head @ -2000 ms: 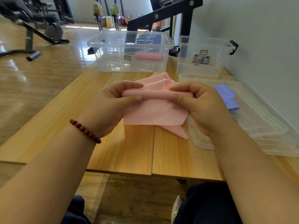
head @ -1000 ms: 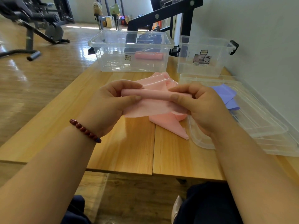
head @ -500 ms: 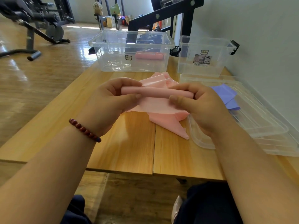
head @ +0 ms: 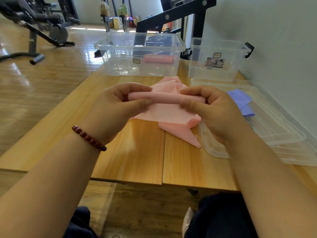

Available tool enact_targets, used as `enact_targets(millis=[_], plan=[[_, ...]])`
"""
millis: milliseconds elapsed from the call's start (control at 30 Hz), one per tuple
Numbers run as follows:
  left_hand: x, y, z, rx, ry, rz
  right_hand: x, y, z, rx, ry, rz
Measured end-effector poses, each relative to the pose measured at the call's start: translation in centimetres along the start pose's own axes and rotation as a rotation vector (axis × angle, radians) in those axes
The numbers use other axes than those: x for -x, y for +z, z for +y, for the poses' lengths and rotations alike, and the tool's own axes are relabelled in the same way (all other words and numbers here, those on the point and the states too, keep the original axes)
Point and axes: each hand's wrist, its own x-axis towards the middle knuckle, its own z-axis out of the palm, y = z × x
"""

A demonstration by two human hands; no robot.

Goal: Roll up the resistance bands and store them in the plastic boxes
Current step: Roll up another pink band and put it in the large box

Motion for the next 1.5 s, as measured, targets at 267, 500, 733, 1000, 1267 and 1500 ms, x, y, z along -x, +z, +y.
enact_targets(millis=[267, 500, 733, 1000, 1267, 1500], plan=[[0.6, 0.1, 0.9, -0.206, -0.006, -0.101, -0.1, -0.1, 0.2, 0.064, -0.148, 0.026], [0.8, 2.0, -0.4, 0.048, -0.017, 0.186, 0.3, 1.6, 0.5, 0.432, -0.414, 0.42], [1.3, 3.3, 0.0, 0.383, -0.056, 0.121, 1.8, 5.1, -0.1, 0.354, -0.368, 0.156], [1.1, 3.0, -0.2, 0.355, -0.049, -0.002, 2.6, 5.1, -1.6, 0.106, -0.225, 0.032], [1.0, 3.0, -0.7, 0.143, -0.006, -0.014, 2.7, 4.6, -0.9, 0.105, -0.108, 0.105], [0.0, 1.5, -0.7, -0.131, 0.097, 0.212, 1.5, 2.7, -0.1, -0.348, 0.136, 0.086]])
